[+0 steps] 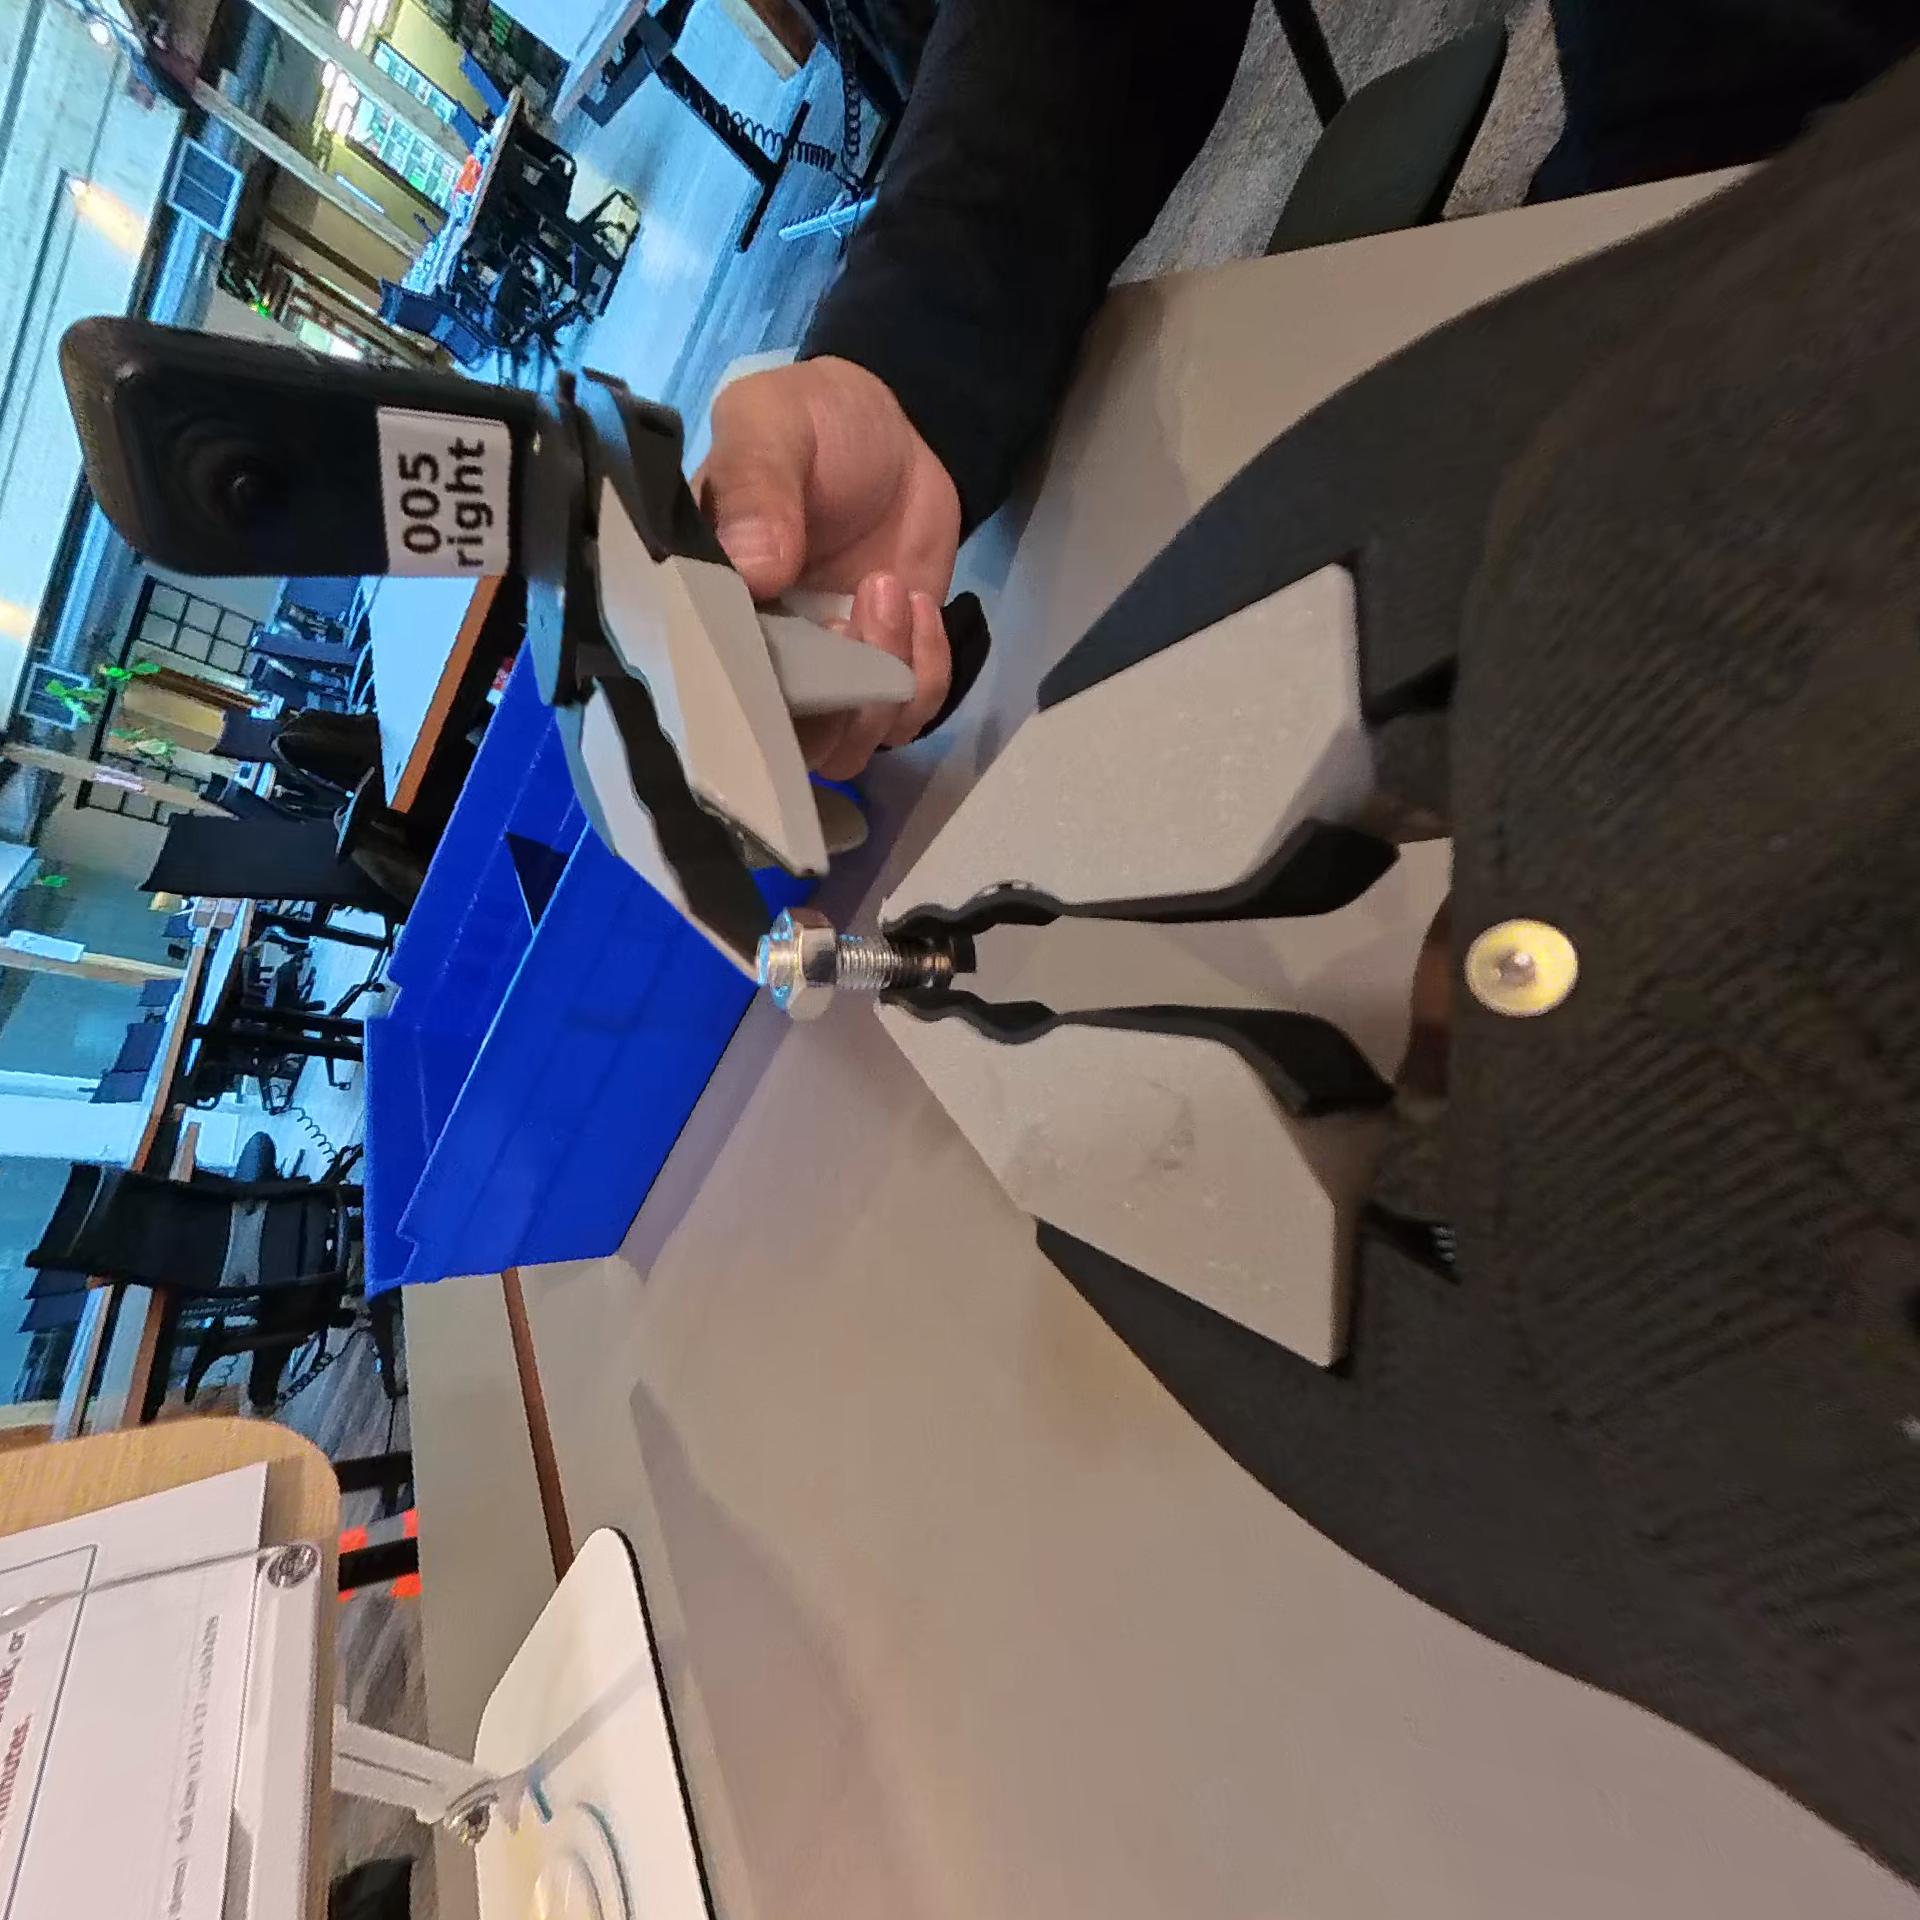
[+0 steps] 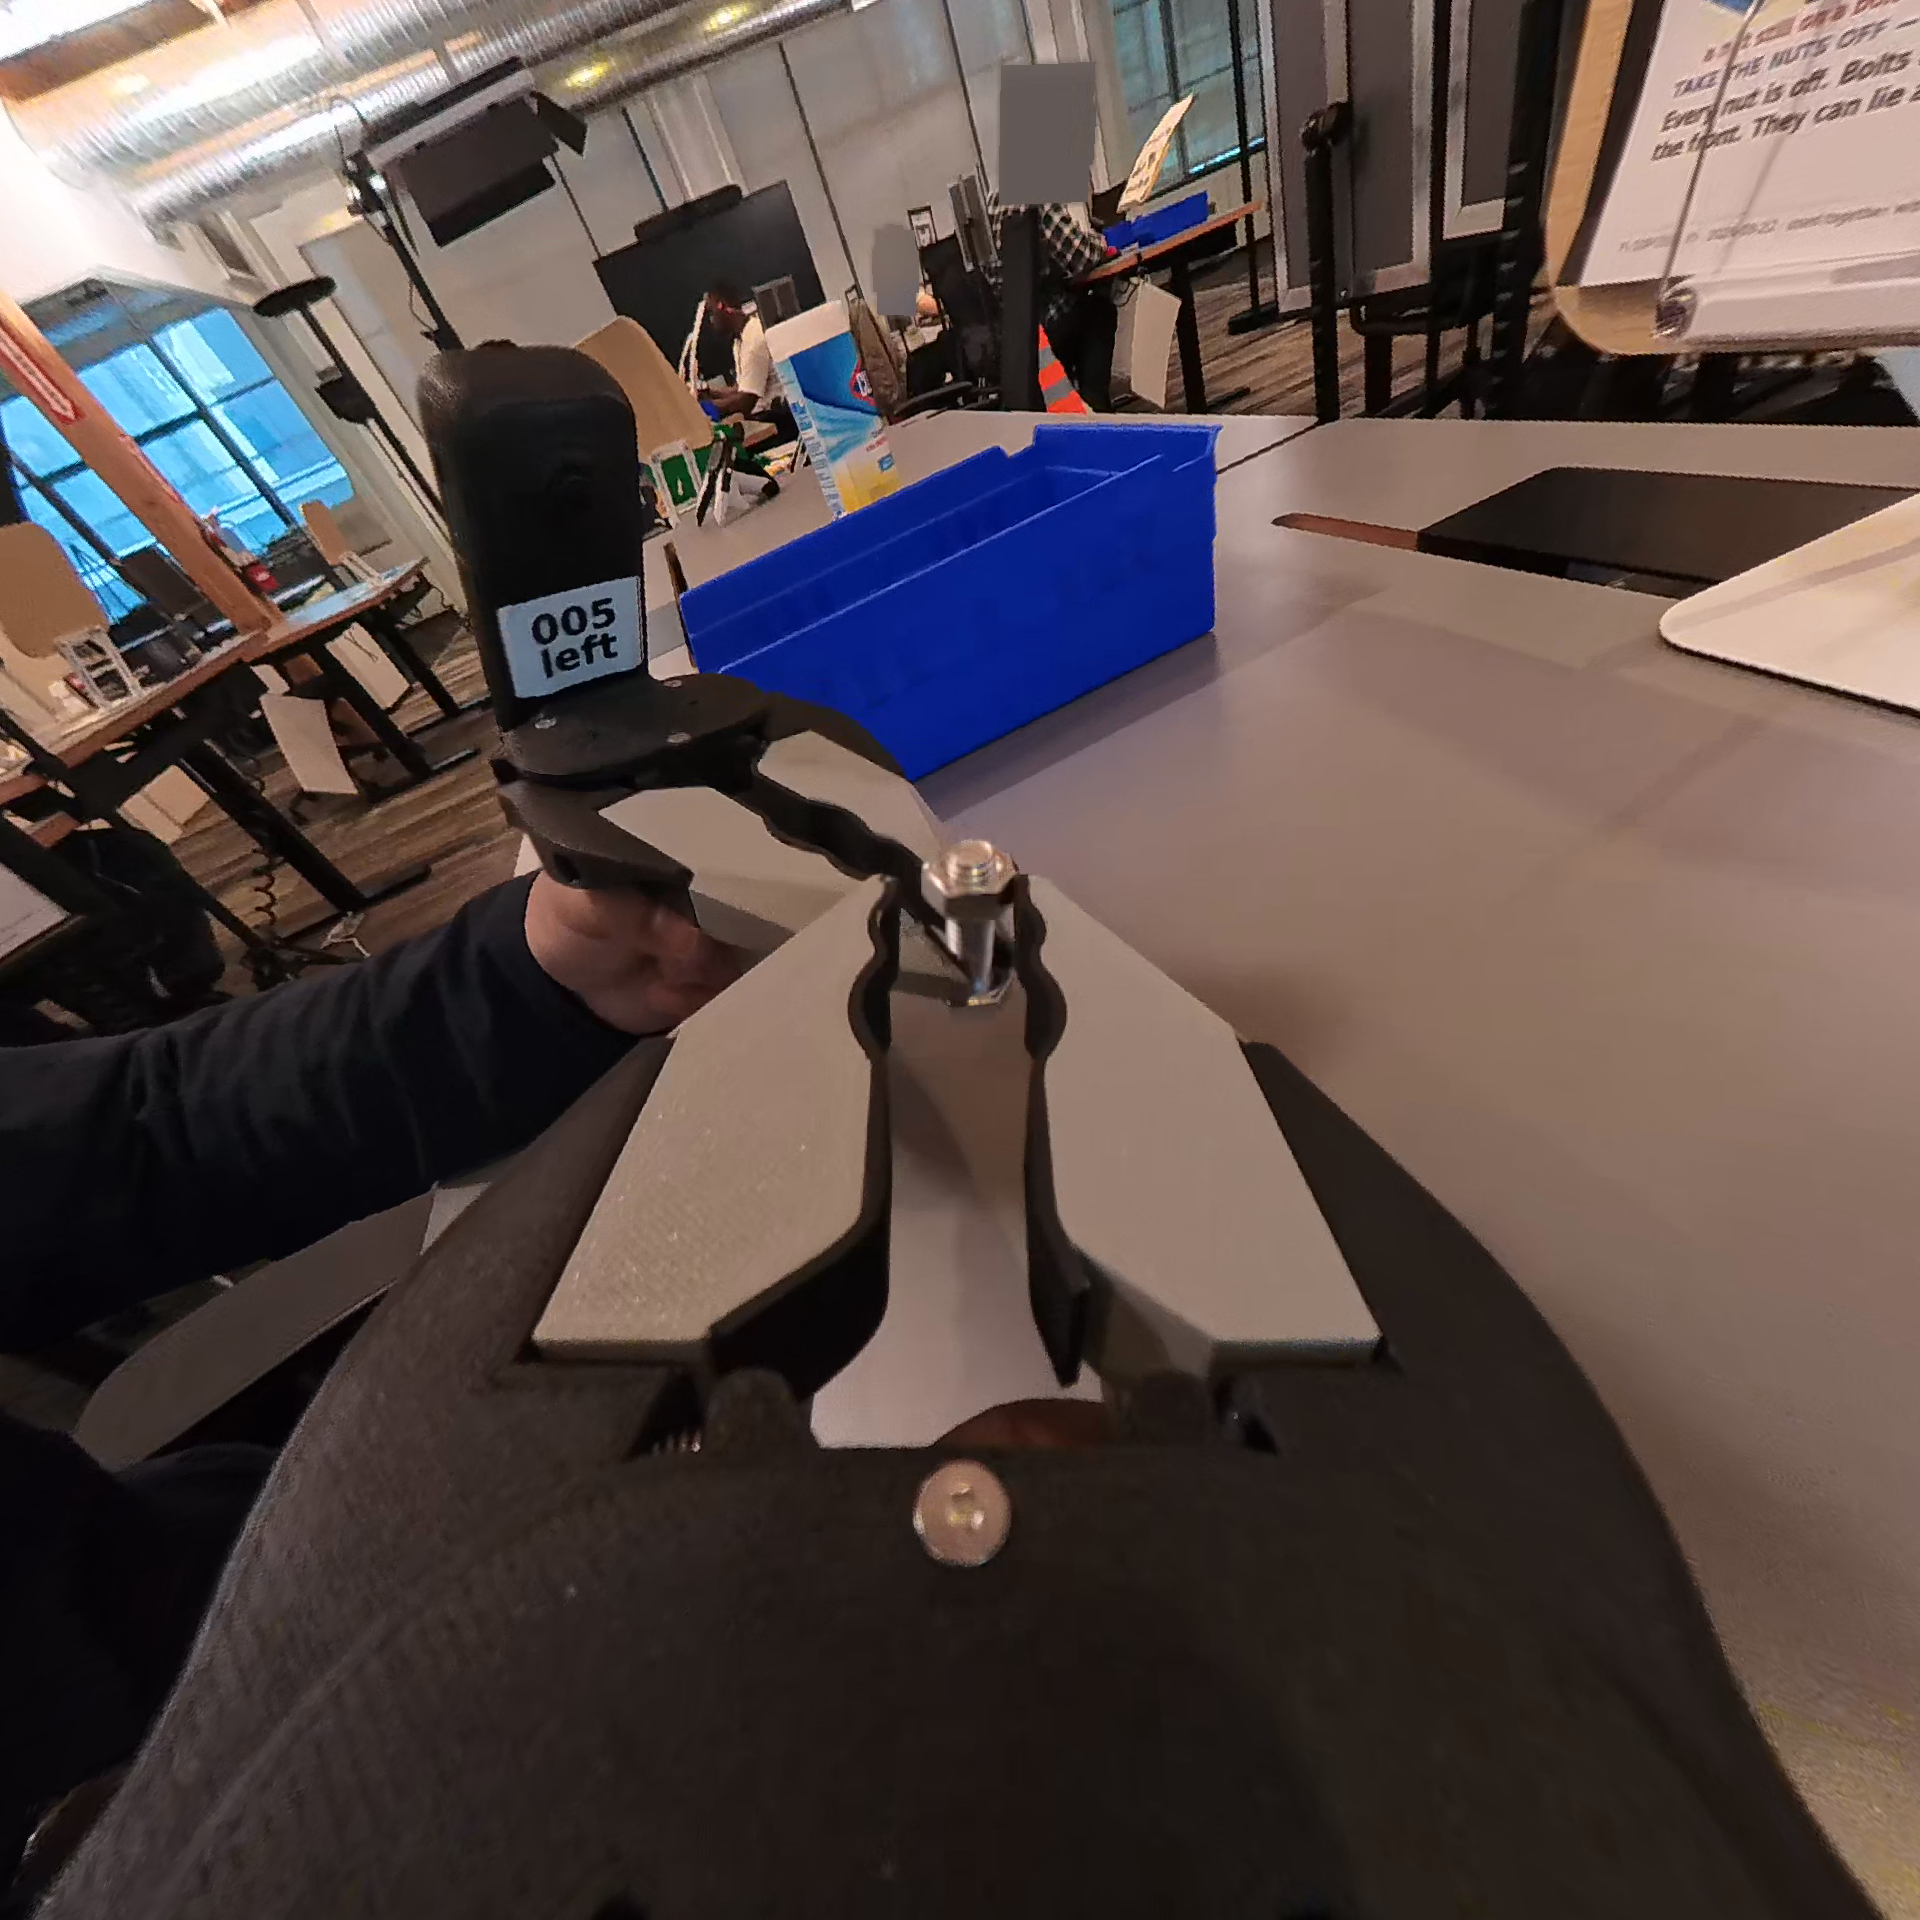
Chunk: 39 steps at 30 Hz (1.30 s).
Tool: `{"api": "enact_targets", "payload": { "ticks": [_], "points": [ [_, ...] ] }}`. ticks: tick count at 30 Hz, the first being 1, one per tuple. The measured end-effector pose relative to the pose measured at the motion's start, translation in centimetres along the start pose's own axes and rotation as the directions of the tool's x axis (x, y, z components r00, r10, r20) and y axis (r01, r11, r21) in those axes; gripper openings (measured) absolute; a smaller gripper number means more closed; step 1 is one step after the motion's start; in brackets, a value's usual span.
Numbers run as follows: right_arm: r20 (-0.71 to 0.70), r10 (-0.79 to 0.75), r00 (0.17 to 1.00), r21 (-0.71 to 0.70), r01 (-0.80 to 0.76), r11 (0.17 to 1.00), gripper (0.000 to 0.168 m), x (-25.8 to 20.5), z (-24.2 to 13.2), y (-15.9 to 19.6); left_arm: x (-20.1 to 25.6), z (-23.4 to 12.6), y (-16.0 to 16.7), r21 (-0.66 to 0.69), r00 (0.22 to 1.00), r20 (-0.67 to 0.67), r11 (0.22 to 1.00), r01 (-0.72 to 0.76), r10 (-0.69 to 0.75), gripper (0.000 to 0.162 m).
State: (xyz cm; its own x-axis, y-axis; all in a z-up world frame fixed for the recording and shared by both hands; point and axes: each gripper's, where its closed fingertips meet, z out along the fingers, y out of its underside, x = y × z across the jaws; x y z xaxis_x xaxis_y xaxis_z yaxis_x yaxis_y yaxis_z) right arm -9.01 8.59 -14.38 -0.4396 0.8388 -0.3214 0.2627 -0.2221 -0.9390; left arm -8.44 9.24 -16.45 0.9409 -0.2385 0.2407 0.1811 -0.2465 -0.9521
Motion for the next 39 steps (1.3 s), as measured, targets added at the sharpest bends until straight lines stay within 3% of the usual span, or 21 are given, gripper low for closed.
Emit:
{"api": "enact_targets", "payload": {
  "ticks": [6,14,21,30,39],
  "points": [
    [-0.019,-0.028,0.999,-0.031,0.028,0.999,0.021,-0.1,0.8,0.9,1.2,0.8,0.9,-0.045,0.998,-0.024,0.998,-0.052,0.051,0.007],
    [-0.013,-0.008,1.000,0.010,0.008,1.000,0.018,0.1,-0.1,-0.1,-0.2,-0.1,-0.2,0.008,1.000,0.001,1.000,0.013,-0.013,0.006],
    [-0.009,-0.028,1.000,-0.034,0.028,0.999,0.024,-0.4,1.2,1.2,1.5,0.9,1.1,-0.053,0.998,-0.049,0.998,-0.045,0.042,0.007],
    [-0.025,-0.016,1.000,0.016,0.016,1.000,0.017,0.2,0.0,-0.1,-0.1,-0.1,-0.1,0.008,1.000,-0.002,1.000,0.012,-0.012,0.006],
    [-0.030,-0.042,0.999,-0.013,0.042,0.999,0.021,-0.2,1.1,0.8,1.2,0.8,0.7,-0.033,0.999,-0.031,0.999,-0.039,0.038,0.007]
  ]
}}
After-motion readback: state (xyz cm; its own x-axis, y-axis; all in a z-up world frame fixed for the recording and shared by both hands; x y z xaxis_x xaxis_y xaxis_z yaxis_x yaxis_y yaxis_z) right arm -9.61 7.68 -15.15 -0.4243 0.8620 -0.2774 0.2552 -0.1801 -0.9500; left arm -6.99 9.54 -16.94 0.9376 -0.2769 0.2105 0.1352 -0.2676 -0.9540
